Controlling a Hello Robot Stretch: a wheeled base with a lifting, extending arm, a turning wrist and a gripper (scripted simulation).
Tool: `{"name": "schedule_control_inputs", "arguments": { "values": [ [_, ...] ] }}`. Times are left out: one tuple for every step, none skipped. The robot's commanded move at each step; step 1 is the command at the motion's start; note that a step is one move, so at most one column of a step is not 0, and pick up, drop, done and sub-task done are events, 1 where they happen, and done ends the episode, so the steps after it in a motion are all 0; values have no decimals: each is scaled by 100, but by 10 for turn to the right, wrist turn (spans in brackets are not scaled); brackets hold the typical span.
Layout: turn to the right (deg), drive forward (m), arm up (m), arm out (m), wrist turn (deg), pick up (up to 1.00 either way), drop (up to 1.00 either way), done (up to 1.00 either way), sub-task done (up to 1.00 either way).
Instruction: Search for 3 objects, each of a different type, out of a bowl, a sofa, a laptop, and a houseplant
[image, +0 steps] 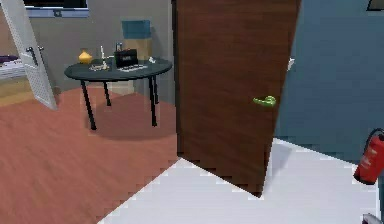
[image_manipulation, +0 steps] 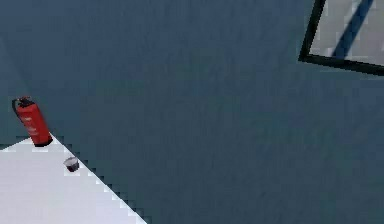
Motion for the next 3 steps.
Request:
{"name": "schedule_control_inputs", "arguments": {
  "values": [
    [-150, 0, 0, 0, 0, 0, 0, 0, 0],
    [0, 100, 0, 0, 0, 0, 0, 0, 0],
    [0, 85, 0, 0, 0, 0, 0, 0, 0]
  ]
}}
